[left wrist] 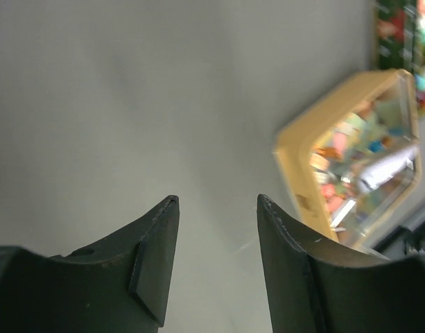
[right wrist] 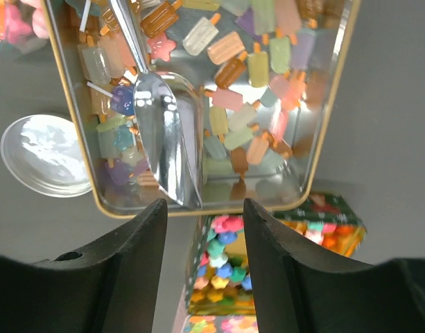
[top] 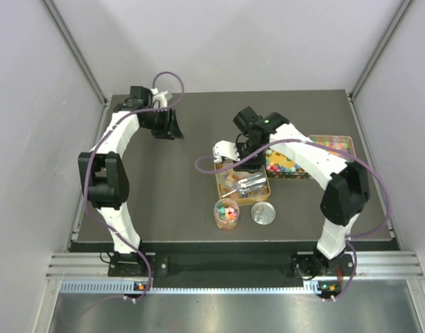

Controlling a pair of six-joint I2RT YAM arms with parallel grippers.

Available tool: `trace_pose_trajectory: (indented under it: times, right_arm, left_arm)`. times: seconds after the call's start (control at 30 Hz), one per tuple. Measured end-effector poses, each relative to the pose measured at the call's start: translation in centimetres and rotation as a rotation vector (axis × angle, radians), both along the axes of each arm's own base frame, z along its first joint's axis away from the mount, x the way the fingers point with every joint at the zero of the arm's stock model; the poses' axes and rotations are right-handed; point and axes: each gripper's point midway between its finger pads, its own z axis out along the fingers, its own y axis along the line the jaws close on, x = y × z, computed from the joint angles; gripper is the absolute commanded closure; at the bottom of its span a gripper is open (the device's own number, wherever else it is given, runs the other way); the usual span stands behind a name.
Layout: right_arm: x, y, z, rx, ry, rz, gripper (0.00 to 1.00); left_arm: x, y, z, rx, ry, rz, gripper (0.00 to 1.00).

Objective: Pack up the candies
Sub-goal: Pick up the spatula from the storage box.

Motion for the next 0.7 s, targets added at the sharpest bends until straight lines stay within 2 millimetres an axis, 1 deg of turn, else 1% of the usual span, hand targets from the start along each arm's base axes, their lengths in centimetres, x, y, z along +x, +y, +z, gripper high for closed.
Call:
trace_pose_trajectory:
  times: [0.07, 0.13, 0.2, 0.33, 0.43, 0.7]
  right_arm:
    - [0.2, 0.4, -1.8, -0.039, 0.019, 0.038, 0.53]
    - [0.3, 0.7, -2.8, -0.063, 0.027, 0.072, 0.54]
    - [0.2, 1.0, -3.4, -0.082, 0.028, 0.103, 0.54]
    - [0.2, 1.3, -3.6, -0.097, 0.013, 0.143, 0.56]
    - [0.3, 1.3, -4.0, -0.114, 0.012, 0.158, 0.59]
    - [0.7, 1.0, -6.1, -0.169, 0.024, 0.177, 0.66]
  left_arm:
    - [0.4, 2.0, 0.3, 0.027, -0.016, 0.046, 0.46]
    - [0.4, 2.9, 0.7, 0.047, -0.029, 0.068, 0.46]
    - [0.1, 3.1, 1.1, 0.061, -0.042, 0.072, 0.46]
    - [-0.2, 3.1, 1.6, 0.071, -0.062, 0.066, 0.46]
    - [-0.2, 3.4, 1.7, 0.076, -0.067, 0.069, 0.46]
    - [0.0, 4.2, 1.7, 0.09, -0.07, 0.088, 0.46]
